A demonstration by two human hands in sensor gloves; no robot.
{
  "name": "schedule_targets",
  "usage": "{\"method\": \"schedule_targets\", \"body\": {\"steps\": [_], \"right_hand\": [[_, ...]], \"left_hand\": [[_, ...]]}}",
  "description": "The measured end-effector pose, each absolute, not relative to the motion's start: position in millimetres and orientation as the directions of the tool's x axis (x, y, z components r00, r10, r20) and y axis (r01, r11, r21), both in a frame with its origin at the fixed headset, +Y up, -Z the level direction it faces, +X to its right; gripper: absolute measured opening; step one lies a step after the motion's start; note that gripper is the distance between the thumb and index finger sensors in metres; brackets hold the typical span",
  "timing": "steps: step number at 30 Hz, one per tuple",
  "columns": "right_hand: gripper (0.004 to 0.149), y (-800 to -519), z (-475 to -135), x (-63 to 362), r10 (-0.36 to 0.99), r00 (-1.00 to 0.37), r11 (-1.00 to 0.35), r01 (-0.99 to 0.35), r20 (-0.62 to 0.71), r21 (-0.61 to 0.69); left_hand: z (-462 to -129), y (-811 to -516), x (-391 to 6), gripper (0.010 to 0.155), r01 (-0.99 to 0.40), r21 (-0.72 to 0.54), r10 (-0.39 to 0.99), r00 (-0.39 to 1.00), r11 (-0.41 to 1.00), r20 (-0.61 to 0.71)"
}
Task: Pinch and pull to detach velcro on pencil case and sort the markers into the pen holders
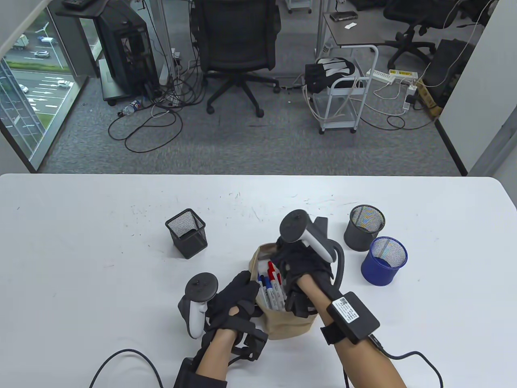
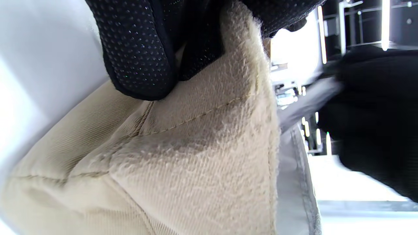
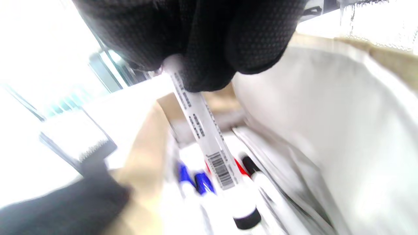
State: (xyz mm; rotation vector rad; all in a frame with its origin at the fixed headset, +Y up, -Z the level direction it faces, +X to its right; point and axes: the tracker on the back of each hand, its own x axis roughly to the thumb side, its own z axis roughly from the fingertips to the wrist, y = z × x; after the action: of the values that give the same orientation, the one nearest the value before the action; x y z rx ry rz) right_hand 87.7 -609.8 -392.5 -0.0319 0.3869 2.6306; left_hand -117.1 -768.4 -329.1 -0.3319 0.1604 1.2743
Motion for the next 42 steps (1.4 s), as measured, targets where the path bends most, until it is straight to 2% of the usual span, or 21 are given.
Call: {"method": "schedule_targets", "body": {"steps": [2, 4, 7, 9, 14, 18, 21, 23, 25, 29, 33, 37, 42], "right_hand": [[0.052, -583, -385, 110, 0.536, -0.839, -0.826, -0.543, -0.088, 0.147], [0.051, -562, -380, 134, 0.555, -0.826, -0.83, -0.558, -0.101, 0.0], [0.05, -545, -378, 175, 0.513, -0.84, -0.856, -0.483, -0.18, -0.186], [0.049, -545, -381, 198, 0.456, -0.851, -0.885, -0.403, -0.26, -0.233], [0.049, -572, -394, 245, 0.371, -0.827, -0.928, -0.314, -0.423, -0.201], [0.05, -601, -402, 269, 0.355, -0.794, -0.934, -0.323, -0.494, -0.152], [0.056, -607, -405, 275, 0.342, -0.779, -0.936, -0.331, -0.526, -0.118], [0.062, -603, -407, 272, 0.301, -0.787, -0.941, -0.336, -0.539, -0.035], [0.061, -594, -405, 265, 0.331, -0.789, -0.931, -0.362, -0.517, -0.043], [0.061, -571, -401, 234, 0.392, -0.823, -0.9, -0.436, -0.411, 0.015], [0.06, -560, -393, 185, 0.392, -0.881, -0.904, -0.422, -0.265, 0.066], [0.059, -572, -391, 131, 0.351, -0.925, -0.907, -0.374, -0.145, 0.196], [0.058, -615, -408, 84, 0.242, -0.963, -0.873, -0.269, -0.118, 0.406]], "left_hand": [[-329, -768, -117, 0.067, -0.956, -0.156, 0.91, 0.284, 0.247, -0.3], [-329, -768, -117, 0.068, -0.957, -0.158, 0.911, 0.283, 0.245, -0.3], [-329, -768, -117, 0.067, -0.957, -0.16, 0.911, 0.281, 0.243, -0.3], [-329, -768, -116, 0.068, -0.958, -0.161, 0.912, 0.278, 0.239, -0.301], [-329, -768, -116, 0.068, -0.959, -0.162, 0.913, 0.274, 0.234, -0.301], [-329, -768, -117, 0.068, -0.96, -0.163, 0.914, 0.269, 0.228, -0.304], [-329, -768, -117, 0.068, -0.961, -0.162, 0.914, 0.266, 0.225, -0.306], [-329, -768, -117, 0.068, -0.961, -0.164, 0.914, 0.264, 0.223, -0.308], [-328, -768, -117, 0.068, -0.961, -0.164, 0.913, 0.266, 0.224, -0.31], [-329, -767, -117, 0.068, -0.959, -0.171, 0.913, 0.268, 0.224, -0.309], [-329, -767, -117, 0.068, -0.96, -0.172, 0.912, 0.267, 0.222, -0.311], [-329, -767, -117, 0.068, -0.959, -0.171, 0.912, 0.271, 0.227, -0.307], [-329, -767, -117, 0.068, -0.959, -0.169, 0.914, 0.27, 0.227, -0.304]]}}
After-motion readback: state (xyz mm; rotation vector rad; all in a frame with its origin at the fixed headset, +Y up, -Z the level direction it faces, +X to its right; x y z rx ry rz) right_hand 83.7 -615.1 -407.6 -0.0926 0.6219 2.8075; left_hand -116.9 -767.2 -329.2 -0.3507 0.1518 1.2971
